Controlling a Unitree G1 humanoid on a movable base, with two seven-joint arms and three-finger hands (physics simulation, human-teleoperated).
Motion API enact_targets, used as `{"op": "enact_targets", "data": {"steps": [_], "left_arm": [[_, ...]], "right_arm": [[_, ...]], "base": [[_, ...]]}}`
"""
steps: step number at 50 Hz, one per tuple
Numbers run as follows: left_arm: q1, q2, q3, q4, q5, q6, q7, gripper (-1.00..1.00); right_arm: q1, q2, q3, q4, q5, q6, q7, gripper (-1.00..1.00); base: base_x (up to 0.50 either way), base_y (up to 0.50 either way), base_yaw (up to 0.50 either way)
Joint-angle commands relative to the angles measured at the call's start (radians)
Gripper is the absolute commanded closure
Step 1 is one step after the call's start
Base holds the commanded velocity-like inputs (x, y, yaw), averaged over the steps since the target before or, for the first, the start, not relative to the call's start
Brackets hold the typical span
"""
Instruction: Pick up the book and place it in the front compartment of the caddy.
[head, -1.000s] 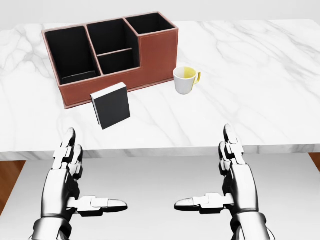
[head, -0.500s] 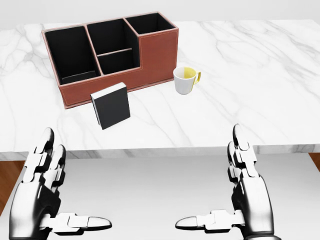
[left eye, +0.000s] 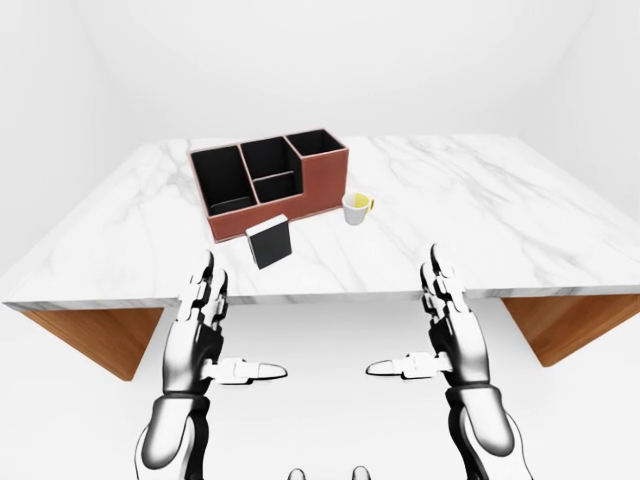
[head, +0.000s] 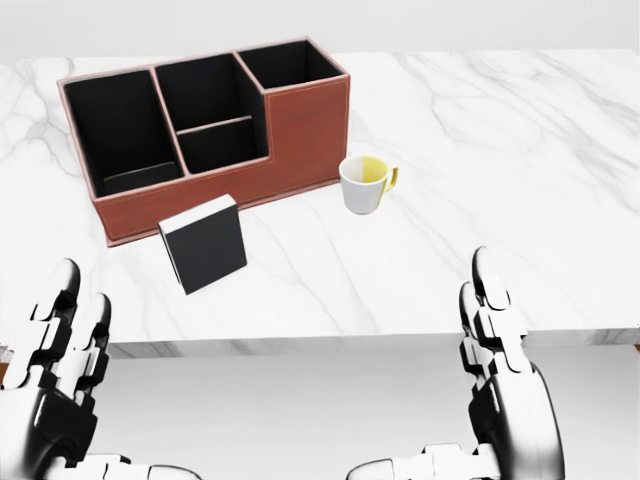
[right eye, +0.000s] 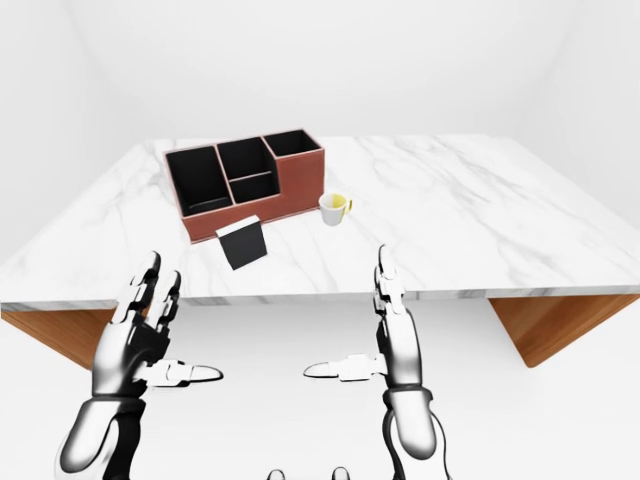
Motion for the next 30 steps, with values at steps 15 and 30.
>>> {"op": "enact_targets", "data": {"steps": [15,30], "left_arm": [[0.007,-0.004,0.013,-0.020,-0.007,0.002,-0.014,-1.00],[0.010,-0.008,0.018,-0.027,-0.005,0.005,-0.016,-1.00]], "right_arm": [[-0.003,-0.003,0.011,0.002,-0.033,0.000,-0.014,-1.00],[-0.008,0.000,0.012,0.002,-0.044,0.007,-0.025,-1.00]], "base": [[0.50,-0.13,0.00],[0.50,-0.10,0.00]]}}
